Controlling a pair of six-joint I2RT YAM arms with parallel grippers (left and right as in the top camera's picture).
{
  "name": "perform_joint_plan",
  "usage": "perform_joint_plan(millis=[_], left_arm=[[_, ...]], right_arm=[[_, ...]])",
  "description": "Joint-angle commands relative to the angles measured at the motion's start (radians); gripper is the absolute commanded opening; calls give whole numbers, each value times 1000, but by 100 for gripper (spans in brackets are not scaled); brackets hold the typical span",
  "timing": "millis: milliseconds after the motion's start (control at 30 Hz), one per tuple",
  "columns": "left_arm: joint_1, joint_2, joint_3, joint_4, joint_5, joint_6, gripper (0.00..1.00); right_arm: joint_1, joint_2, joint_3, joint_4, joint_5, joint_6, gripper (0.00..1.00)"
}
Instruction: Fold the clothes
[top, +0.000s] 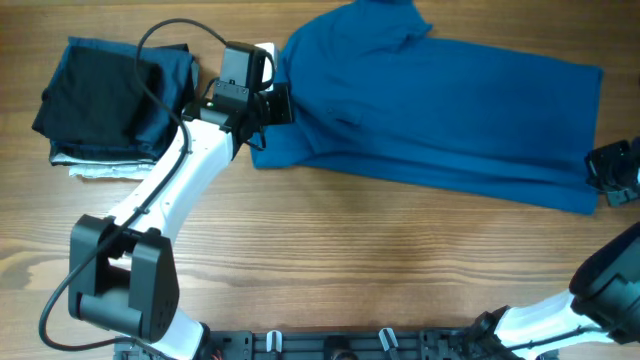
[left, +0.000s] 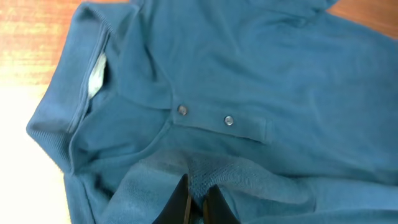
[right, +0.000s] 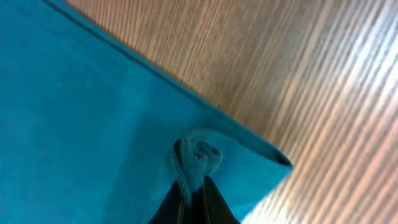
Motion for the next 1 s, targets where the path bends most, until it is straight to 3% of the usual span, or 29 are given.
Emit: perform_joint_plan(millis=[0, 100, 967], left_arm=[[-32, 6, 14, 23, -10, 106, 4], [-50, 10, 14, 32, -10, 164, 4], [-58, 76, 14, 171, -96, 230, 4]], right_arm=[[2, 53, 5, 32, 35, -4, 6], [3, 86, 5, 44, 32, -4, 8], [49, 144, 5, 169, 32, -32, 9]])
